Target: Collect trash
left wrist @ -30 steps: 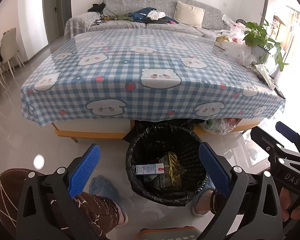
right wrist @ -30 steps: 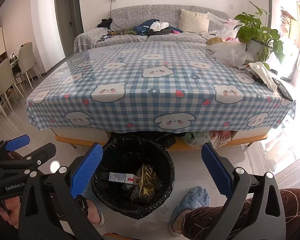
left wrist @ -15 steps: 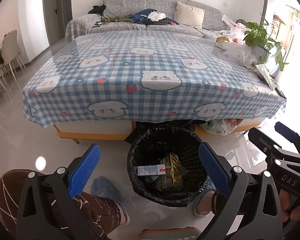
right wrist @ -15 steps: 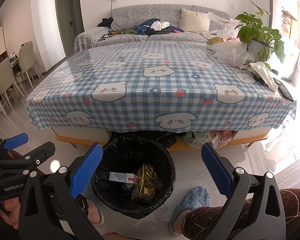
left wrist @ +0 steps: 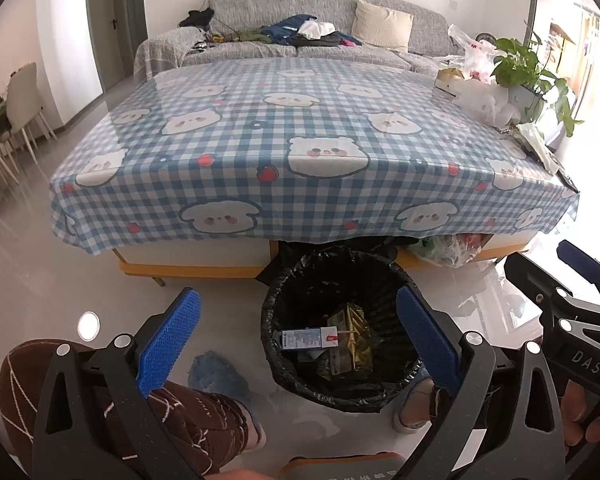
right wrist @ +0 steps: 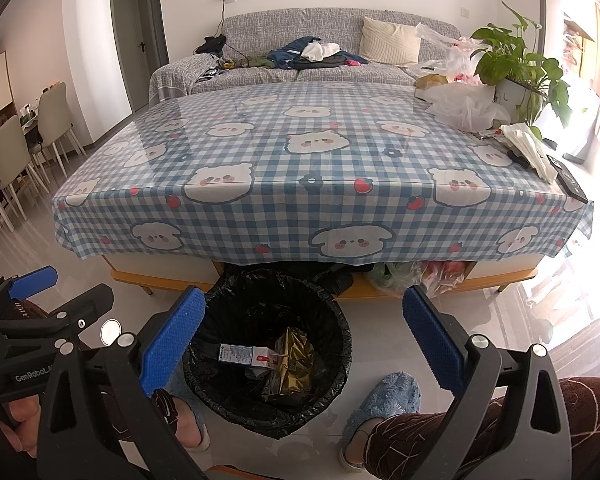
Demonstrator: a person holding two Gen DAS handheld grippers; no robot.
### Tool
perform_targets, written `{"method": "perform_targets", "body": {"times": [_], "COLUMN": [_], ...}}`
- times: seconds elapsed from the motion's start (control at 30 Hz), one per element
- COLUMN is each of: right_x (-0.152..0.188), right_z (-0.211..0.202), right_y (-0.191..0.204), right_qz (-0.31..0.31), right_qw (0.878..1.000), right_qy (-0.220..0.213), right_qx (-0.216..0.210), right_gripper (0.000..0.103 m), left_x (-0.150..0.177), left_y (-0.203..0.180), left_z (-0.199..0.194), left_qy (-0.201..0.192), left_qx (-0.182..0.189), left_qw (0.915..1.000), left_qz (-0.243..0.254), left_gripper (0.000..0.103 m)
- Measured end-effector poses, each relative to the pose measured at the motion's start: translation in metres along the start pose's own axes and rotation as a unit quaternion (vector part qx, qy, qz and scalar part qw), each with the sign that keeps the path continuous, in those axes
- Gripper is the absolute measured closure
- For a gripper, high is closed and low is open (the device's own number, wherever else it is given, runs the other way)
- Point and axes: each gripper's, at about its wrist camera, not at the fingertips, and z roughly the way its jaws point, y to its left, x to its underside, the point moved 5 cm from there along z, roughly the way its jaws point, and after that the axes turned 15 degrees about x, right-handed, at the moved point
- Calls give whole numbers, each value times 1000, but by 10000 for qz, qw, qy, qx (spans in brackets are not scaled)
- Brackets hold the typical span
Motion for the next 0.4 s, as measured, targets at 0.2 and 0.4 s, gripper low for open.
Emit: {"method": "perform_targets", "body": {"times": [0.2, 0.4], "right_x": [0, 1], "right_z": [0, 1], "right_y": [0, 2], "right_qz": [-1, -11], "right_qw": [10000, 10000], "right_qy": [2, 24], "right_qx": [-1, 2], "right_gripper": [8, 8], "left_x": [0, -2], "left_y": [-1, -1], "left_z": [0, -2], "left_qy": [6, -77], "left_qx": [48, 60], "left_qw": [10000, 9999], "left_qz": [-13, -48], "left_gripper": [7, 7]}}
